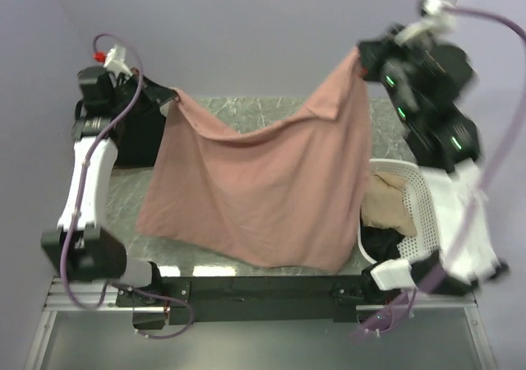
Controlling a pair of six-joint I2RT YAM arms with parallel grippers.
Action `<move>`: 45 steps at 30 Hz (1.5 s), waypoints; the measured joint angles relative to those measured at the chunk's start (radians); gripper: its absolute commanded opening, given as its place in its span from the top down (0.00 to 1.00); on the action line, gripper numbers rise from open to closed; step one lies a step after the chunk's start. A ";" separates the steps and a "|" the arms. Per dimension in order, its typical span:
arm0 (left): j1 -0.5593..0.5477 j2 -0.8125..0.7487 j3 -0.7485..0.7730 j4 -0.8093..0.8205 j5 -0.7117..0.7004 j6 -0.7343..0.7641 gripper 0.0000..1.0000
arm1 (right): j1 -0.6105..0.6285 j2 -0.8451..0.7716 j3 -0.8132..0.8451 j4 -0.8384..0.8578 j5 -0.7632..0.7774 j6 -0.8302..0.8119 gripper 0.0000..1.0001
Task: Fold and stack the t-shirts
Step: Flatten the tshirt out
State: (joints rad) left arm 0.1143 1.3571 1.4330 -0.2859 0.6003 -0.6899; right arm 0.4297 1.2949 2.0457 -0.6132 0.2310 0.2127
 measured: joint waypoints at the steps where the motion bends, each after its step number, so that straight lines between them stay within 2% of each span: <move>1: -0.011 0.065 0.051 -0.029 -0.005 0.003 0.99 | -0.014 0.110 0.093 -0.010 -0.018 -0.001 1.00; 4: -0.039 0.242 0.286 -0.098 -0.011 0.015 0.99 | -0.048 0.380 0.372 -0.043 -0.053 -0.002 1.00; 6: -0.050 0.322 0.472 -0.139 -0.011 0.020 0.99 | -0.058 0.481 0.469 -0.029 -0.070 -0.002 1.00; 9: -0.050 0.381 0.719 -0.156 -0.002 0.023 0.99 | -0.066 0.459 0.386 0.041 -0.095 -0.002 1.00; 12: -0.038 0.343 0.794 -0.092 0.024 0.019 1.00 | -0.070 0.362 0.296 0.113 -0.116 -0.010 1.00; 14: -0.026 0.265 0.727 -0.020 0.037 0.013 1.00 | -0.071 0.305 0.298 0.171 -0.133 -0.028 1.00; 19: -0.005 0.016 0.414 0.099 0.022 0.016 0.99 | -0.072 0.099 0.249 0.297 -0.179 -0.074 1.00; 23: -0.007 -0.143 0.115 0.178 -0.013 0.016 0.99 | -0.075 -0.175 -0.079 0.394 -0.193 -0.071 1.00; 26: -0.011 -0.221 -0.136 0.202 -0.045 0.016 0.97 | -0.075 -0.407 -0.456 0.487 -0.190 -0.015 1.00; 28: -0.021 -0.240 -0.304 0.174 -0.082 0.024 0.95 | -0.074 -0.526 -0.701 0.483 -0.187 0.052 1.00; 29: -0.028 -0.241 -0.365 0.156 -0.101 0.027 0.94 | -0.074 -0.560 -0.812 0.463 -0.185 0.089 1.00; 32: -0.064 -0.255 -0.551 0.089 -0.163 0.052 0.83 | -0.072 -0.628 -1.099 0.412 -0.187 0.195 1.00; 35: -0.109 -0.309 -0.683 0.018 -0.208 0.053 0.84 | -0.050 -0.657 -1.311 0.285 -0.191 0.294 1.00; 38: -0.160 -0.373 -0.737 0.003 -0.245 0.051 0.83 | 0.011 -0.707 -1.371 0.165 -0.167 0.353 1.00; 45: -0.235 -0.414 -0.739 -0.023 -0.343 0.055 0.83 | 0.109 -0.816 -1.324 0.112 -0.124 0.419 1.00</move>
State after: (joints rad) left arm -0.1211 0.9428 0.6941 -0.3084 0.2577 -0.6353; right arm 0.5388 0.4786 0.7219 -0.5014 0.1066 0.6319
